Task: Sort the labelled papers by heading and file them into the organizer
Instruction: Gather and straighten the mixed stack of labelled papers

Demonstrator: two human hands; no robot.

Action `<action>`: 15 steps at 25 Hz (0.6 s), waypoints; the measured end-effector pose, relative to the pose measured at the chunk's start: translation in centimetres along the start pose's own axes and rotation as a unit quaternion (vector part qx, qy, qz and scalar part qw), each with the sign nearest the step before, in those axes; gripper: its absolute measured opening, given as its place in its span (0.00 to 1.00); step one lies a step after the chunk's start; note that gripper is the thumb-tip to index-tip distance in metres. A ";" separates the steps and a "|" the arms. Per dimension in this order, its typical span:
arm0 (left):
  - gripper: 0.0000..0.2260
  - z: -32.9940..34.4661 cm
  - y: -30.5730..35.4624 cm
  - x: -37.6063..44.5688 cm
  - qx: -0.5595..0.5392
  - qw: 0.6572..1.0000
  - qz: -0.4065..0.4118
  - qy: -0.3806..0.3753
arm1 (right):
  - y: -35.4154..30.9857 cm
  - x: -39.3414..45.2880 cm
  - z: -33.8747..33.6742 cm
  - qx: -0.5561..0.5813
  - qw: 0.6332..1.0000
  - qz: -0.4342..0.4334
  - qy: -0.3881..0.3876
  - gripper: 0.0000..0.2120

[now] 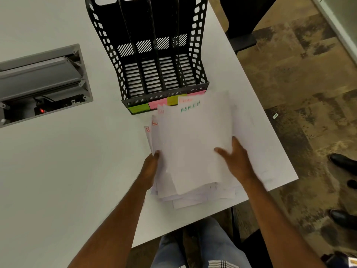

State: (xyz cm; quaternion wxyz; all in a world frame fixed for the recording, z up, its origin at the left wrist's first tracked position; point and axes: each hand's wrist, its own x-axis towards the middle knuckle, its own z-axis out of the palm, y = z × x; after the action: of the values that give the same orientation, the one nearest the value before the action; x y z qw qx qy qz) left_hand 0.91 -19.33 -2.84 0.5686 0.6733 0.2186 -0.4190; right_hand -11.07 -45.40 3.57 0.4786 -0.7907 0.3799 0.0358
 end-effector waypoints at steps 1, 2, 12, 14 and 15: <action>0.22 0.1 0.2 -0.1 -0.021 1.000 -0.006 0.001 | 1.5 0.0 1.4 -0.010 1.000 0.013 -0.025 0.30; 0.25 0.2 0.3 -0.1 -0.030 0.999 -0.013 0.005 | 2.8 -0.2 2.8 -0.018 0.999 0.026 -0.041 0.33; 0.22 0.5 0.2 0.3 0.063 0.997 0.047 0.000 | 5.4 0.8 7.4 -0.091 0.995 0.026 0.013 0.32; 0.21 0.7 0.0 0.4 0.060 0.997 0.052 0.011 | 5.3 0.5 7.8 -0.133 0.990 -0.011 -0.039 0.30; 0.19 0.9 -0.1 0.6 0.057 0.997 0.058 0.012 | 5.5 0.6 7.7 -0.147 0.988 -0.024 -0.051 0.29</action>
State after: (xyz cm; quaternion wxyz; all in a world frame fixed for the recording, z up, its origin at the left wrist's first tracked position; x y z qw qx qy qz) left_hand 0.82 -20.27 -3.38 0.5502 0.7212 0.1616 -0.3885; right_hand -11.77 -41.12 -4.84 0.3765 -0.8585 0.3268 0.1199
